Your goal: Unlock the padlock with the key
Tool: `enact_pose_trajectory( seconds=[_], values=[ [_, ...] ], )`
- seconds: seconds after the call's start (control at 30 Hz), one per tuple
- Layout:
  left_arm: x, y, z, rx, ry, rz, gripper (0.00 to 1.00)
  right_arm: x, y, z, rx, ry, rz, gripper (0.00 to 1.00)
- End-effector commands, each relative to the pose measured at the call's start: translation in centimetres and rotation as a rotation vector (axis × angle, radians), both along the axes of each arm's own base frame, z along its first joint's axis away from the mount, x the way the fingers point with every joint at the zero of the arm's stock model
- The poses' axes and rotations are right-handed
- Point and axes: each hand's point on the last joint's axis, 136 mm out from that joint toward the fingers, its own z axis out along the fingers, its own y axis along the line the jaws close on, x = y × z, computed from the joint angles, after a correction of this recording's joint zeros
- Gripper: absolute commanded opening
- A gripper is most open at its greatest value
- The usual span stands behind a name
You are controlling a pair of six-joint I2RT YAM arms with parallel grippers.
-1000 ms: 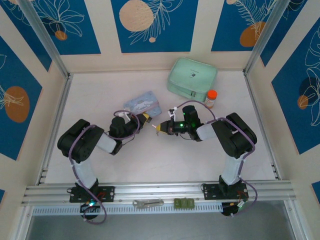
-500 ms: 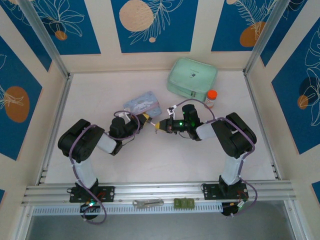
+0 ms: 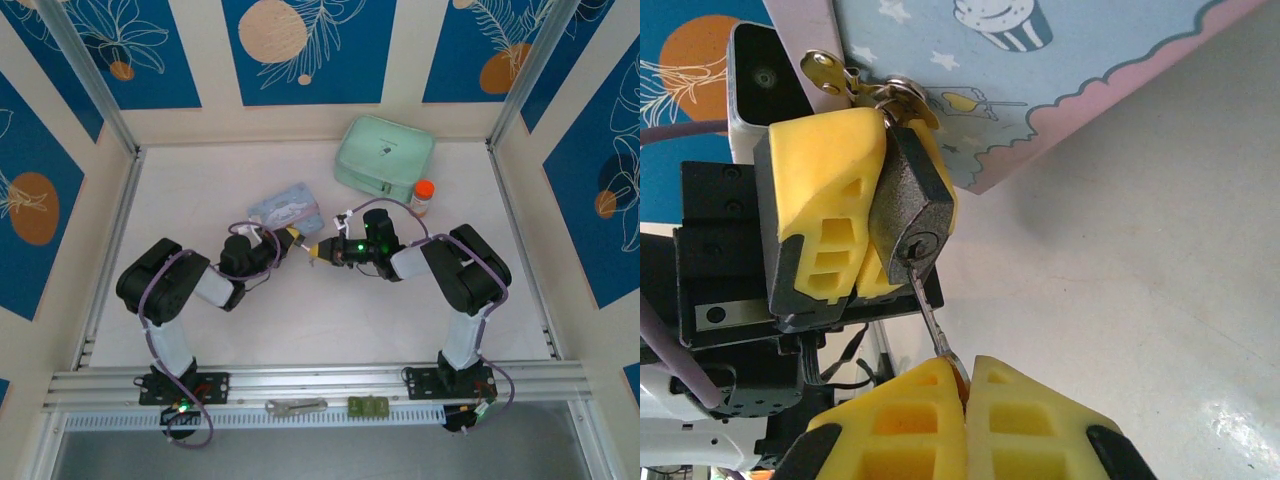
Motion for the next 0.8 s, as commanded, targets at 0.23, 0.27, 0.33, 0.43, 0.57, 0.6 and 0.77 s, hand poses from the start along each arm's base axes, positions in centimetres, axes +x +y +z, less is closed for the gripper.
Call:
enact_pose_trajectory(
  seconds=[0.23, 0.27, 0.33, 0.43, 0.57, 0.6, 0.77],
  values=[
    [-0.9, -1.7, 2.0, -0.053, -0.068, -0.044, 0.0, 1.4, 0.6, 2.0, 0.059, -0.035, -0.042, 0.0],
    [-1.0, -1.8, 2.0, -0.053, -0.068, -0.046, 0.0, 1.4, 0.7, 2.1, 0.065, -0.033, -0.043, 0.0],
    [-1.1, -1.9, 1.9, -0.054, -0.068, -0.05, 0.0, 1.5, 0.8, 2.4, 0.076, -0.036, -0.042, 0.0],
    [-1.2, -2.2, 1.9, -0.064, -0.069, -0.059, 0.0, 1.5, 1.3, 2.6, 0.079, -0.04, -0.029, 0.0],
    [-1.5, -2.9, 2.2, -0.072, -0.072, -0.084, 0.0, 1.6, 1.8, 2.7, 0.061, -0.053, -0.003, 0.0],
    [-1.6, -3.2, 2.3, -0.071, -0.074, -0.096, 0.0, 1.7, 1.9, 2.7, 0.052, -0.061, 0.005, 0.0],
    [-2.3, -3.8, 2.4, -0.051, -0.073, -0.146, 0.0, 2.0, 2.0, 3.1, 0.005, -0.089, 0.028, 0.0]
  ],
)
